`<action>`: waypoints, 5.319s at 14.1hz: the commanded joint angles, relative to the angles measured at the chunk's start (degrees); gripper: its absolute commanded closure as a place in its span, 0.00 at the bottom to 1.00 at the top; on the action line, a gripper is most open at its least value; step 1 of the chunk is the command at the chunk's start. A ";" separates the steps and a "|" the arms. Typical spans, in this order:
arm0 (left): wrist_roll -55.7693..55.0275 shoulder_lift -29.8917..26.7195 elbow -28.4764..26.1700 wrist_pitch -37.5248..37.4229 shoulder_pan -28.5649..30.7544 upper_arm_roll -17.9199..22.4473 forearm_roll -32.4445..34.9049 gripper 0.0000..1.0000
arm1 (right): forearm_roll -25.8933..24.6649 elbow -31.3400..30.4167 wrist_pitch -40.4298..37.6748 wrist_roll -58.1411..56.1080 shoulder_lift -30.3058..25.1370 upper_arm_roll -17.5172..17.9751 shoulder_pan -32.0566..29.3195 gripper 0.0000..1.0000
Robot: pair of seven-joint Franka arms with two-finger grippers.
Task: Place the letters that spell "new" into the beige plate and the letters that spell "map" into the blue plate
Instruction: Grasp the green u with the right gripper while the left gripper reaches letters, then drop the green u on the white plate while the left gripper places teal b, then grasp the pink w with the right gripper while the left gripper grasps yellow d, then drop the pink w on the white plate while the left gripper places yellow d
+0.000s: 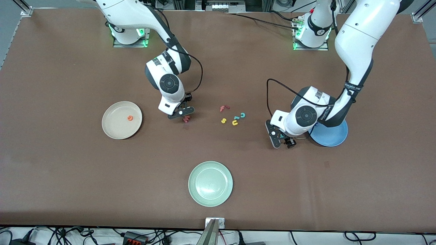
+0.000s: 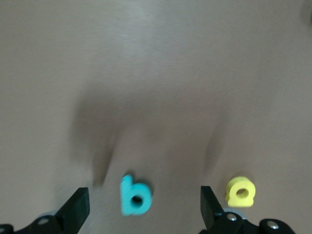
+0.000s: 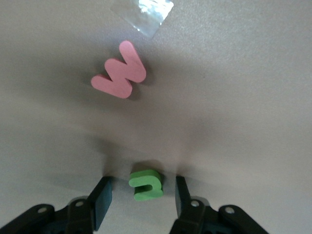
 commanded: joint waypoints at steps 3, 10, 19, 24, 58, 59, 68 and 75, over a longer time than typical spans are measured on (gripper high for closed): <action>1.37 -1.63 -2.82 1.24 0.45 -0.27 3.08 0.27 | 0.39 -1.31 1.47 -0.92 -0.61 -0.13 0.13 0.65; 2.15 -1.27 -2.21 1.51 0.45 0.08 4.39 0.73 | 0.57 -0.87 -0.98 -0.04 -4.19 -0.65 -0.83 0.76; 0.50 -10.92 -0.36 -16.92 3.08 -0.54 6.34 0.87 | 0.13 -0.87 -12.33 -1.53 -9.67 -1.09 -23.67 0.76; -4.96 -13.14 -5.27 -19.96 15.98 -0.80 6.42 0.86 | -0.22 -0.78 -11.63 -8.90 -5.80 -1.09 -31.31 0.76; -82.13 -4.97 -19.35 9.15 18.03 -18.73 15.30 0.41 | 2.24 12.76 4.45 40.48 7.66 -0.30 -0.92 0.34; -82.13 -4.18 -19.26 9.24 18.20 -18.64 15.30 0.43 | 2.24 12.58 4.45 40.48 7.66 -0.30 -0.83 0.41; -81.34 -6.44 -19.17 7.77 19.87 -18.99 15.48 0.94 | 2.24 11.44 3.93 39.52 6.87 -0.13 -1.01 0.93; -61.18 -12.70 -12.14 -16.33 26.44 -20.40 15.65 0.94 | 1.71 10.56 -17.40 20.85 -4.02 -0.74 -15.04 0.94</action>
